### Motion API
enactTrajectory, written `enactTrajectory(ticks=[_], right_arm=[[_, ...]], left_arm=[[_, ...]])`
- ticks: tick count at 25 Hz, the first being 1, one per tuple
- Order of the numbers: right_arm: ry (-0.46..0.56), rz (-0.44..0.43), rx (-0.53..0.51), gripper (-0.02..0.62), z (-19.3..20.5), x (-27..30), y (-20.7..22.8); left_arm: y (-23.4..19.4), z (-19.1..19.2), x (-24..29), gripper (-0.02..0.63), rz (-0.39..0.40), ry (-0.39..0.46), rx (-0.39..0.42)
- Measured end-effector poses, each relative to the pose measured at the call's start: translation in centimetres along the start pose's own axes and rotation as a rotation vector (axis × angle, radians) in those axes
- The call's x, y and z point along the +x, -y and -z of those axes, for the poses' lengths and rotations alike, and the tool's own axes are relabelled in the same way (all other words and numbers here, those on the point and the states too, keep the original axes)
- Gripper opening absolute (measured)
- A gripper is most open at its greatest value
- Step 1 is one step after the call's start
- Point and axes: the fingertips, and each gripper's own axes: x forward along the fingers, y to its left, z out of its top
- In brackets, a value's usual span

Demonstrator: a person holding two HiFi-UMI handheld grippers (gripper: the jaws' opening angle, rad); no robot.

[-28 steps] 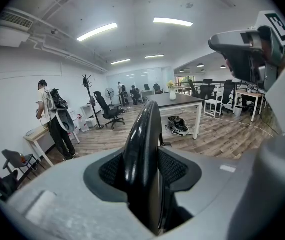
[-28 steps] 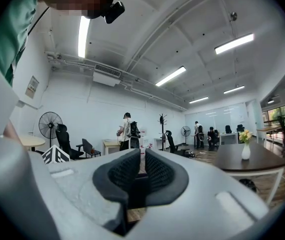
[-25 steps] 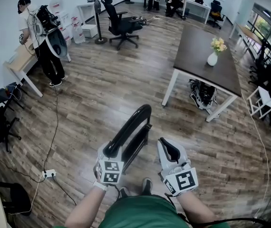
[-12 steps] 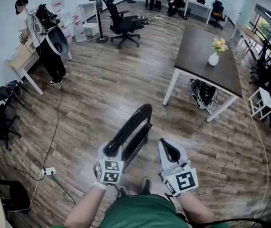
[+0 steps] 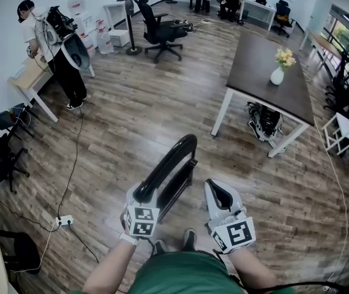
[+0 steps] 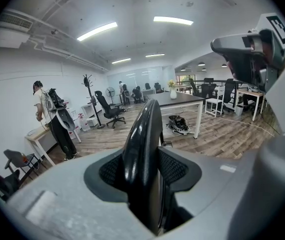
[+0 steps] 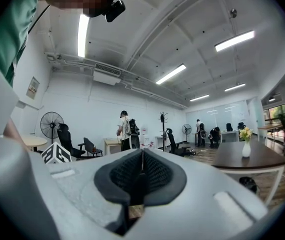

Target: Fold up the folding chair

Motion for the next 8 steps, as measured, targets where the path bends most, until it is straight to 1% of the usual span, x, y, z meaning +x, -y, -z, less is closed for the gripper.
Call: enactTrajectory(ticks=[8], right_arm=[[-0.01, -0.002, 0.011, 0.008, 0.5, 0.3, 1.3]], left_arm=[[0.0, -0.4, 0.5, 0.193, -0.007, -0.005, 0.001]])
